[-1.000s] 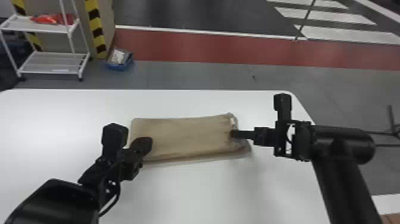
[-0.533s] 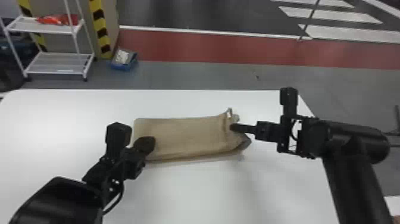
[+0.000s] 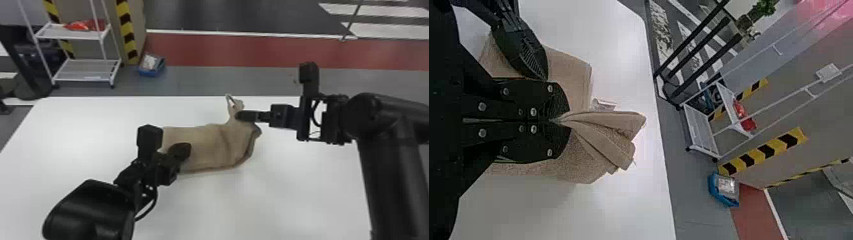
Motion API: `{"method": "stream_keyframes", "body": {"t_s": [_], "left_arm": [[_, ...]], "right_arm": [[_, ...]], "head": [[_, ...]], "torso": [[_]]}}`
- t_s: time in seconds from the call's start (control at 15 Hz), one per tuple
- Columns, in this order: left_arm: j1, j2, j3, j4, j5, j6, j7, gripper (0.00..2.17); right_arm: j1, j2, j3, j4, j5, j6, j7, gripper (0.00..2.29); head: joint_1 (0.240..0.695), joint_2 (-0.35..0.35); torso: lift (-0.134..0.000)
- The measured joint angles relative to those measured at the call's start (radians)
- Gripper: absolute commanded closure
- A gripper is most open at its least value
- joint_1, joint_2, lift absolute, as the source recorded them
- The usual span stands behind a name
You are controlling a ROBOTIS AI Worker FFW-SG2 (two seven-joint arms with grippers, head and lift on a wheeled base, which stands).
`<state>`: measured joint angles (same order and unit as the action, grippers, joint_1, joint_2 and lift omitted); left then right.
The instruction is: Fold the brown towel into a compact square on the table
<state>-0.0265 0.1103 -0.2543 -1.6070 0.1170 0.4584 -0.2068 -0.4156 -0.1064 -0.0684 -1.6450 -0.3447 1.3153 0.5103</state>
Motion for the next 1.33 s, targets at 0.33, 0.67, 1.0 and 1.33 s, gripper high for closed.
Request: {"method": "stream_keyframes", "body": {"t_s": [0.33,0.67,1.0,1.33], "left_arm": [[0.030,0.016,0.077,-0.131,0.022,0.111,-0.065,1.79],[0.031,0.057,0.111,-0.099,0.023,0.113,-0.075,1.79],[0.023,0.061,0.094,-0.040,-0.006,0.092,-0.095,1.79],[0.023,0.049,0.063,-0.026,-0.027,0.066,-0.115,1.79]], "right_arm": [[-0.057,0.007,-0.004,0.033,-0.005,0.032,-0.030,1.30],[-0.097,0.008,-0.008,0.074,-0.004,0.034,-0.035,1.30],[-0.115,0.035,0.021,0.087,0.008,0.034,-0.035,1.30],[-0.091,0.099,0.122,0.100,0.064,0.026,-0.036,1.30]], "head": [[0.695,-0.024],[0.695,0.006],[0.695,0.028],[0.695,0.066]], "torso": [[-0.115],[-0.115],[-0.115],[-0.115]]}}
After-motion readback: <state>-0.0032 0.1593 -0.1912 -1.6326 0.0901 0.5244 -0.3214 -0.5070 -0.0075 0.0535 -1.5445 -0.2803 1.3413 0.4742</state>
